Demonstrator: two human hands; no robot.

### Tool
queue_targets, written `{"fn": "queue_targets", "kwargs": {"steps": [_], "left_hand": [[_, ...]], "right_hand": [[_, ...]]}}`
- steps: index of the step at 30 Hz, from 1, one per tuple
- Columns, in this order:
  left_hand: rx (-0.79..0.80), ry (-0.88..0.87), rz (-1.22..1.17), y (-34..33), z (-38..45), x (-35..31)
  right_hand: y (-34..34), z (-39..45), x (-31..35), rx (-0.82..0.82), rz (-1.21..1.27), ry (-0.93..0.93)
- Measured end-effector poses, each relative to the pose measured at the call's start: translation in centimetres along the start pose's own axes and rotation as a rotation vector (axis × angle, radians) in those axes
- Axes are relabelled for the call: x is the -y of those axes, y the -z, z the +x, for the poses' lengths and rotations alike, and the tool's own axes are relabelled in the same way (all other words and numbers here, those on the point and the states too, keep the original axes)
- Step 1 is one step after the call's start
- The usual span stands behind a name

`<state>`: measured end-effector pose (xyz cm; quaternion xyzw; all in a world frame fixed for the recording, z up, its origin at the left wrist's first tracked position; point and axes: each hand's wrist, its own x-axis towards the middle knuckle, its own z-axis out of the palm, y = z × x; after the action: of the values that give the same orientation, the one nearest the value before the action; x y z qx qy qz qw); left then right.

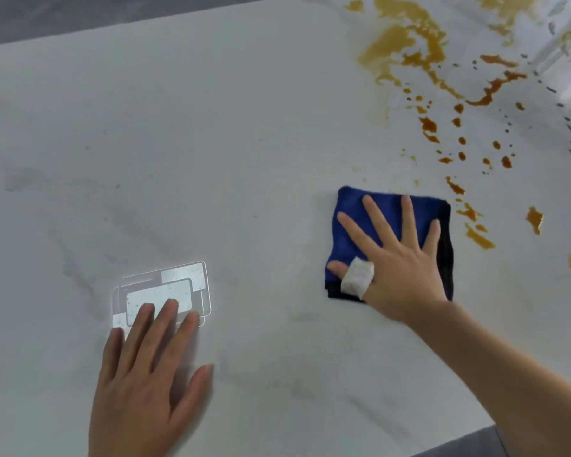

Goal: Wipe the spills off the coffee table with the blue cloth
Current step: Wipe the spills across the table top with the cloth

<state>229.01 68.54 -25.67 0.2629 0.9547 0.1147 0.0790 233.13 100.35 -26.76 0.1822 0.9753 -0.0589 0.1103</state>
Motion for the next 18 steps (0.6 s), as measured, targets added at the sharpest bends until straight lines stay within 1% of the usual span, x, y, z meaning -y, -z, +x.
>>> {"fn": "queue_targets", "kwargs": {"steps": [4,8,11,14,16,18], "left_hand": [[-0.024,-0.036,0.014,-0.3,0.0,0.5],[-0.05,-0.079,0.048,-0.5,-0.1,1.0],[-0.051,-0.062,0.029,-0.4,-0.1,0.8],[-0.04,-0.04,0.015,-0.4,-0.1,0.5],[-0.039,-0.055,0.017,-0.3,-0.1,0.5],[-0.05,-0.076,0.021,-0.3,0.0,0.5]], "right_hand": [[1.3,5.5,-1.3,-0.024,0.035,-0.039],[2.5,6.8,-4.2,0.003,0.033,-0.099],[2.8,4.9,-6.2,0.025,0.06,-0.206],[2.1,1.0,-6.6,0.048,0.062,-0.289],[1.4,-1.8,-5.8,0.079,0.055,-0.291],[0.7,-4.1,-4.3,0.087,0.021,-0.216]]}}
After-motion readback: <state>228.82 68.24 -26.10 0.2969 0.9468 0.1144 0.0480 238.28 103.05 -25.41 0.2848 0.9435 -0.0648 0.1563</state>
